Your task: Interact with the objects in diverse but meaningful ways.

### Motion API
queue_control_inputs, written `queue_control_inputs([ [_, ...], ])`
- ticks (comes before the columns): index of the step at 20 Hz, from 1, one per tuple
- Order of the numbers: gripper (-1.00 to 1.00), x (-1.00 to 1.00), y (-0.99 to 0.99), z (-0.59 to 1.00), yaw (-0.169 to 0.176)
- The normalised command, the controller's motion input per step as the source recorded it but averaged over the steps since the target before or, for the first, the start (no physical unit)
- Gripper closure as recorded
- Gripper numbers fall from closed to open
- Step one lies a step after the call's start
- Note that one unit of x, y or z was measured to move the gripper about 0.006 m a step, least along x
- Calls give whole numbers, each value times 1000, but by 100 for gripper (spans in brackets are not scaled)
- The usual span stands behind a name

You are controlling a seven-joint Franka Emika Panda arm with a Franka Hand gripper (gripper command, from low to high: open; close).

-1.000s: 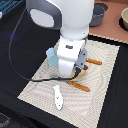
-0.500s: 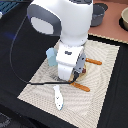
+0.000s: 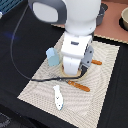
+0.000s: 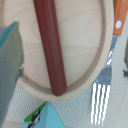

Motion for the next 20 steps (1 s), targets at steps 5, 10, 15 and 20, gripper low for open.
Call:
queue_control_inputs([
  [5,-100,41,326,582,0],
  [10,-100,-123,487,91,-37],
  [15,-100,-319,471,34,-138],
  [20,-100,-417,431,153,-160],
])
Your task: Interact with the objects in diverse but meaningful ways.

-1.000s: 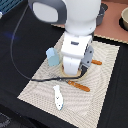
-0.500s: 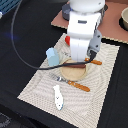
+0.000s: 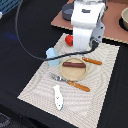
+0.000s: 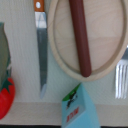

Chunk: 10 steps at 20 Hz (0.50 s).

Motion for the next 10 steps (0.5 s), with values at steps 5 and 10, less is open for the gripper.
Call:
queue_control_inputs([
  [5,-100,-523,347,103,-147],
  [10,-100,-607,17,30,-17],
])
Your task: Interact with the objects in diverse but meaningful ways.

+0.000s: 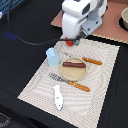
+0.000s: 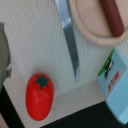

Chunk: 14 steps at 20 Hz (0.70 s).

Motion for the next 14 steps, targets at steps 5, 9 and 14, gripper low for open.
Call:
queue_control_inputs([
  [5,-100,-713,-110,1,70],
  [9,-100,-621,-63,-4,139],
  [14,-100,-593,-31,-67,160],
])
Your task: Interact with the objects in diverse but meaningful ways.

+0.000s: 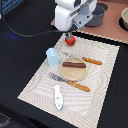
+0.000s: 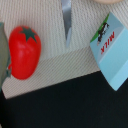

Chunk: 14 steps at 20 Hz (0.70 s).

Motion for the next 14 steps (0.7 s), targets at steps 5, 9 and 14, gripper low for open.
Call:
queue_control_inputs([
  [5,-100,-528,-113,-34,152],
  [9,-100,-462,-406,-9,96],
  [14,-100,-477,-534,-65,62],
])
